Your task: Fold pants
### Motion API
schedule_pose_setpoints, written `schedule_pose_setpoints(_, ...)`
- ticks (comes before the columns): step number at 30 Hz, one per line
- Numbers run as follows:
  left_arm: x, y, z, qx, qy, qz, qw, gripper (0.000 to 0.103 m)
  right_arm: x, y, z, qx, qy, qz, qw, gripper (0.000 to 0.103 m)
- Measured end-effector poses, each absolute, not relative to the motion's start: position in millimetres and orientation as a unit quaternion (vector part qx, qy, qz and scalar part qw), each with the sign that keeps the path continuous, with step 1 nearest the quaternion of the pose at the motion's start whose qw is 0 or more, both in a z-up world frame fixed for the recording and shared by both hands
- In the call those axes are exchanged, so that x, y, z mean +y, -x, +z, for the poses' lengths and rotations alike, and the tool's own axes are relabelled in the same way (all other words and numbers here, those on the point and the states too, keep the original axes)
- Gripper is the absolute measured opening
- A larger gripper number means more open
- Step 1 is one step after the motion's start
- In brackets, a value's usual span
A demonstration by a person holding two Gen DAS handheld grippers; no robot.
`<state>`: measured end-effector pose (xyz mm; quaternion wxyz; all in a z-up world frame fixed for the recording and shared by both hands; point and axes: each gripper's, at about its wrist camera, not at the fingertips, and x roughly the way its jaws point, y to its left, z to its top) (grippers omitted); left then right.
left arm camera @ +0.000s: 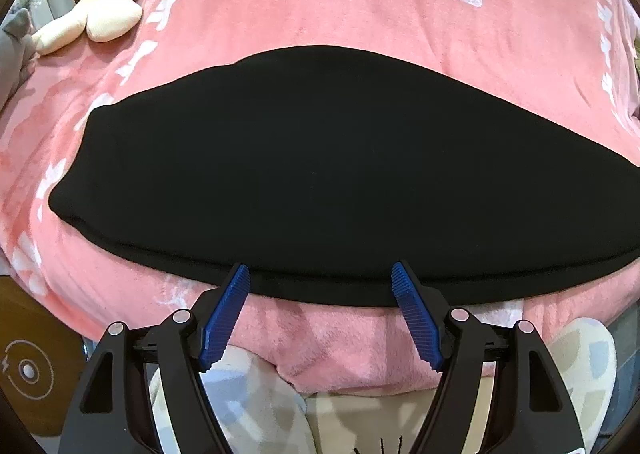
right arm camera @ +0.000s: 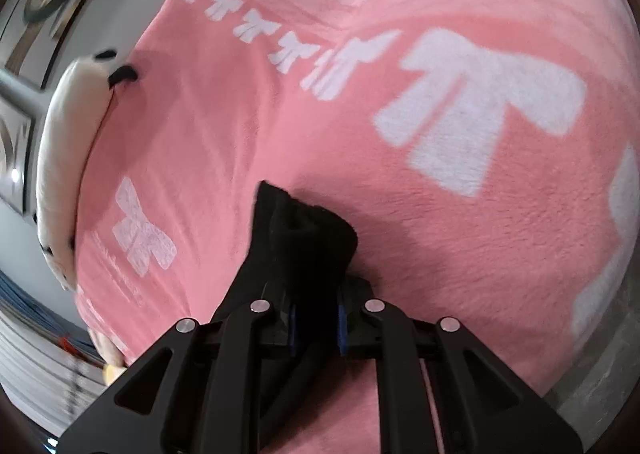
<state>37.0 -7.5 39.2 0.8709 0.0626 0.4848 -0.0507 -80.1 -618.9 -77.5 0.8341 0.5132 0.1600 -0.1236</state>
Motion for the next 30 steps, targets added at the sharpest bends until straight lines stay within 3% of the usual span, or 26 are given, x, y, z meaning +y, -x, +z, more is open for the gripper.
schedule_pose_setpoints(7, -3, -38, 41, 0.476, -0.046, -0.06, 0.876, 0.071, -558, 64, 10, 0.14, -0.432, -0.086, 0.887, 0.013)
schedule_pose_setpoints(14, 16, -31, 46, 0.471, -0.016, -0.071, 0.879, 0.071, -395, -3, 91, 0.165, -0.3, 0.067, 0.937, 0.016)
schedule_pose_setpoints(17, 30, -30, 48, 0.468, -0.002, -0.072, 0.881, 0.071, -319, -31, 82, 0.206, -0.249, 0.114, 0.939, 0.018)
schedule_pose_setpoints(23, 55, -30, 47, 0.469, 0.01, -0.07, 0.88, 0.071, -200, -87, -15, 0.364, -0.156, 0.129, 0.909, 0.023)
schedule_pose_setpoints(26, 65, -30, 46, 0.467, 0.014, -0.077, 0.881, 0.071, -181, -80, -18, 0.346, -0.102, 0.102, 0.927, 0.036)
schedule_pose_setpoints(28, 67, -30, 45, 0.463, 0.012, -0.08, 0.882, 0.071, -177, -82, -13, 0.349, -0.091, 0.099, 0.927, 0.036)
schedule_pose_setpoints(30, 69, -32, 42, 0.463, 0.014, -0.083, 0.882, 0.071, -174, -85, -5, 0.355, -0.08, 0.099, 0.926, 0.026)
